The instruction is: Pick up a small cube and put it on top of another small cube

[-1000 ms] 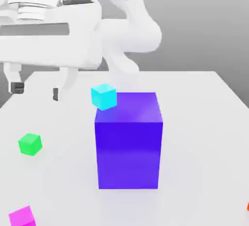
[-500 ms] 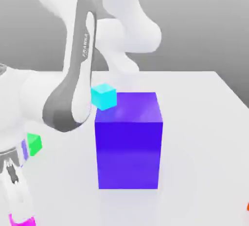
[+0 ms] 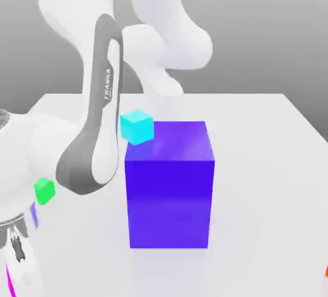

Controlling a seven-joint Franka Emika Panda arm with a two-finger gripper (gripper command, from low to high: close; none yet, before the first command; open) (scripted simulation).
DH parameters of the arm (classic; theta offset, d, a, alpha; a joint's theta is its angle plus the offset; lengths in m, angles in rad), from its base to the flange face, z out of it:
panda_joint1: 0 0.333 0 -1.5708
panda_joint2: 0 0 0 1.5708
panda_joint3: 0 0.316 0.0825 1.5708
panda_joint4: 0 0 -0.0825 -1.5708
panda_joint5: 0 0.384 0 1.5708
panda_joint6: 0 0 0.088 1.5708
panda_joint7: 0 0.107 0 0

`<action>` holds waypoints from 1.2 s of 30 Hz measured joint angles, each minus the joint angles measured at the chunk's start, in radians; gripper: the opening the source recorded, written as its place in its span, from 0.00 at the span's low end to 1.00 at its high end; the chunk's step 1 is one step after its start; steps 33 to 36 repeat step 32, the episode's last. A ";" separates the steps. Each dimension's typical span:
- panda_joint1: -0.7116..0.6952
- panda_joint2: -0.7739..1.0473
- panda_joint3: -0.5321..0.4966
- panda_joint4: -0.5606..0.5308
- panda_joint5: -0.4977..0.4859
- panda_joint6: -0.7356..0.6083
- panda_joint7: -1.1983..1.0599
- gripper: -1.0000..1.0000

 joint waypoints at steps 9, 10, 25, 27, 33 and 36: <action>-0.042 -0.259 -0.223 -0.257 -0.186 0.018 0.280 0.00; -0.059 -0.288 -0.242 -0.286 -0.203 0.020 0.309 0.00; -0.187 -0.390 -0.320 -0.546 -0.063 0.165 0.365 0.00; -0.192 -0.339 -0.298 -0.544 0.012 0.208 0.311 0.00; -0.222 -0.265 -0.246 -0.542 0.124 0.268 0.232 1.00; -0.222 -0.265 -0.246 -0.542 0.124 0.268 0.232 1.00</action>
